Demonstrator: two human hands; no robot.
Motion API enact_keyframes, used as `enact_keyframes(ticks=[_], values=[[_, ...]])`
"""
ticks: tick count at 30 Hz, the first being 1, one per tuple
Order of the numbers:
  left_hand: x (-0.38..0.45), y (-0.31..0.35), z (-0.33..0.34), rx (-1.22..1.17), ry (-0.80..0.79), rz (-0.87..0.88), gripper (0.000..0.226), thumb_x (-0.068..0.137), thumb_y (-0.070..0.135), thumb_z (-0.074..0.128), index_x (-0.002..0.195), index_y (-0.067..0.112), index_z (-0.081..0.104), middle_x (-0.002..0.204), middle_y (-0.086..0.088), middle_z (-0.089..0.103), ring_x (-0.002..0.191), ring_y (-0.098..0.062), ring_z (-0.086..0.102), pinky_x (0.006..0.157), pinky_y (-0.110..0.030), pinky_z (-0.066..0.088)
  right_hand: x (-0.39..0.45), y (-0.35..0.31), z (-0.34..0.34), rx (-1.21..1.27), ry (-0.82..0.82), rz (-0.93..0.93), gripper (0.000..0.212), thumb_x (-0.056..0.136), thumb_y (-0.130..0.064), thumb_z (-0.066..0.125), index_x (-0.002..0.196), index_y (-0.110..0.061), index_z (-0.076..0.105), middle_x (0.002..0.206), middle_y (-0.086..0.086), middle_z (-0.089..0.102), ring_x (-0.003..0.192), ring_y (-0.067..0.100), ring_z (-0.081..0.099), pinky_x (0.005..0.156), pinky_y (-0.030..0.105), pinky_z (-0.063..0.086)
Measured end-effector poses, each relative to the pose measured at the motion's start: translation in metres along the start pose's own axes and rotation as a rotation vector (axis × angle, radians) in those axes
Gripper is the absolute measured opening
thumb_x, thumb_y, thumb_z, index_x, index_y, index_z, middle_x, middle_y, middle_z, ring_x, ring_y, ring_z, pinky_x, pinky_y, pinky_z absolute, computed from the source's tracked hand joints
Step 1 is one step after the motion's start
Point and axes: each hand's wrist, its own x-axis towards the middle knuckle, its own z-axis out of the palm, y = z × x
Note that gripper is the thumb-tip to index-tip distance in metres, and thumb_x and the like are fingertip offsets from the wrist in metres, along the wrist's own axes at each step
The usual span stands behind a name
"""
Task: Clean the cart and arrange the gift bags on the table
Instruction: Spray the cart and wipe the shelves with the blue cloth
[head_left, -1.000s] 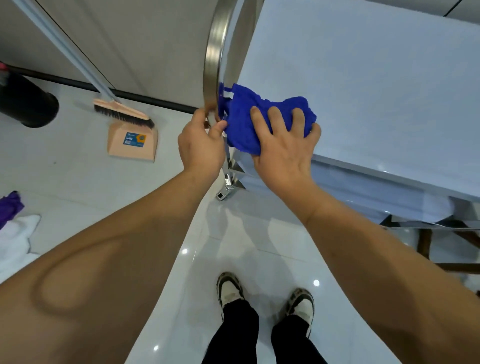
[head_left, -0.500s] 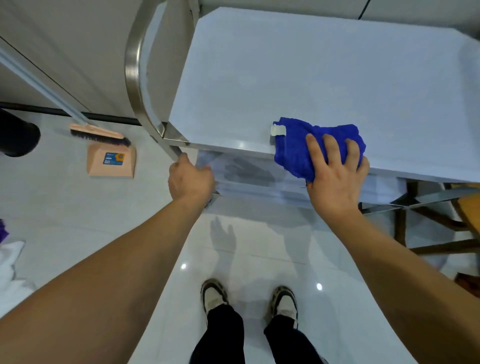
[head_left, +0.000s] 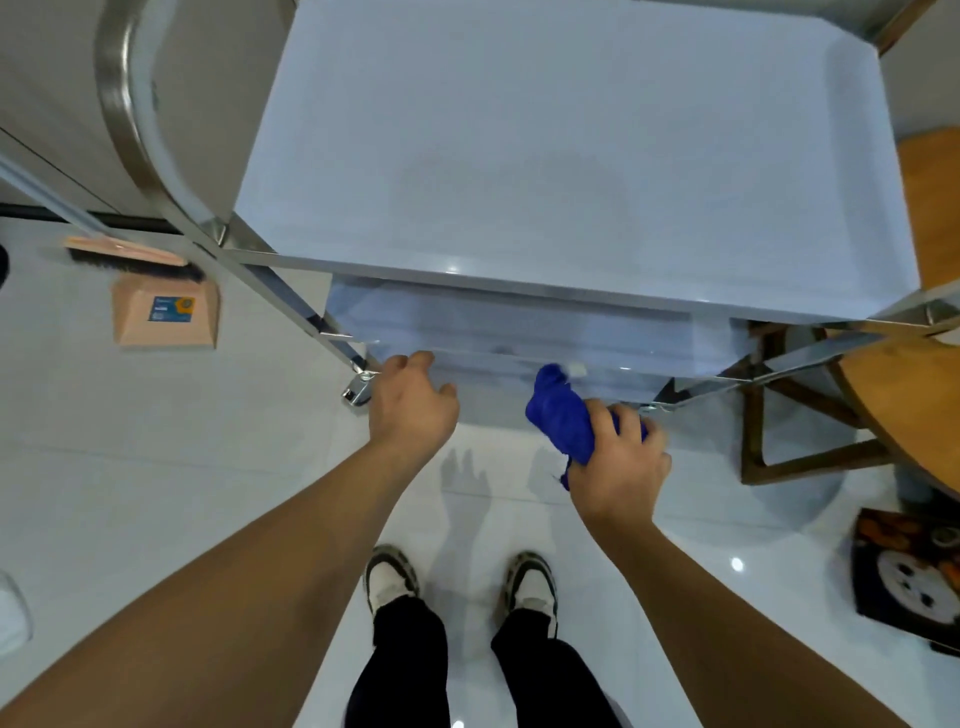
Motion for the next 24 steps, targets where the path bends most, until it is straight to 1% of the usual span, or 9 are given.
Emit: enact_keyframes(ticks=[3,7,10,15,17,19,21,22,24], values=[[0.004,-0.018,0.000,0.033,0.014,0.001,0.050,0.098,0.028,0.061,0.145,0.016,0.051,0.145,-0.011,0.048,0.130,-0.033,0.049,0.105,-0.041,0.043,-0.008,-0.009,0.016,-0.024,-0.082,-0.085,0.075,0.059,-0.011,0.084,0.130,-0.018,0.060,0.124,0.010,0.062,0.113,0.042,0.050,0.080,0.051,0.046],[0.013,-0.050,-0.005,0.045,0.016,-0.009,0.048,0.097,0.029,0.063,0.142,0.014,0.054,0.139,-0.012,0.053,0.127,-0.034,0.052,0.105,-0.042,0.047,0.008,-0.046,0.031,-0.005,-0.156,-0.149,0.067,0.074,-0.014,0.075,0.137,-0.021,0.055,0.135,0.007,0.057,0.122,0.040,0.044,0.091,0.052,0.043],[0.025,-0.076,-0.010,0.061,0.043,0.004,0.047,0.097,0.029,0.063,0.141,0.014,0.056,0.138,-0.012,0.054,0.124,-0.032,0.054,0.101,-0.038,0.045,0.031,-0.085,0.042,0.010,-0.105,-0.241,0.064,0.076,-0.015,0.073,0.137,-0.022,0.055,0.135,0.007,0.056,0.126,0.041,0.041,0.094,0.055,0.042],[0.071,-0.119,-0.018,0.070,0.139,0.060,0.041,0.097,0.024,0.061,0.135,0.012,0.060,0.135,-0.010,0.055,0.121,-0.030,0.054,0.090,-0.026,0.038,0.069,-0.153,0.065,0.110,0.173,-0.319,0.064,0.075,-0.017,0.075,0.136,-0.023,0.056,0.135,0.007,0.056,0.126,0.043,0.041,0.093,0.054,0.038],[0.097,-0.132,-0.015,0.089,0.208,0.149,0.035,0.097,0.020,0.058,0.130,0.009,0.062,0.132,-0.011,0.059,0.119,-0.030,0.055,0.094,-0.030,0.041,0.083,-0.176,0.083,0.042,0.192,-0.336,0.065,0.084,-0.044,0.070,0.143,-0.027,0.050,0.144,0.009,0.050,0.132,0.045,0.036,0.098,0.058,0.034],[0.125,-0.143,-0.006,0.136,0.278,0.307,0.026,0.097,0.014,0.054,0.119,0.007,0.067,0.121,-0.013,0.064,0.109,-0.031,0.059,0.090,-0.034,0.045,0.104,-0.195,0.109,-0.123,0.002,-0.420,0.072,0.093,-0.072,0.040,0.152,-0.033,0.036,0.157,0.007,0.037,0.145,0.044,0.021,0.111,0.067,0.018],[0.148,-0.149,0.004,0.205,0.293,0.490,0.030,0.092,0.015,0.046,0.110,0.007,0.070,0.109,-0.013,0.068,0.099,-0.031,0.061,0.082,-0.037,0.049,0.124,-0.203,0.141,-0.202,-0.200,-0.559,0.066,0.098,-0.071,0.016,0.156,-0.042,0.022,0.165,0.003,0.021,0.152,0.039,0.004,0.116,0.069,-0.002],[0.159,-0.151,0.010,0.225,0.296,0.580,0.037,0.087,0.018,0.041,0.107,0.007,0.070,0.104,-0.012,0.069,0.095,-0.030,0.061,0.080,-0.038,0.051,0.132,-0.203,0.155,-0.198,-0.241,-0.615,0.061,0.100,-0.067,0.013,0.156,-0.045,0.017,0.167,0.002,0.014,0.153,0.038,0.000,0.116,0.069,-0.004],[0.180,-0.155,0.018,0.260,0.312,0.687,0.044,0.079,0.024,0.035,0.100,0.007,0.070,0.098,-0.009,0.068,0.093,-0.029,0.061,0.078,-0.039,0.052,0.143,-0.202,0.176,-0.213,-0.191,-0.689,0.056,0.102,-0.063,0.014,0.155,-0.047,0.012,0.169,-0.002,0.007,0.153,0.037,-0.003,0.117,0.068,0.000]])
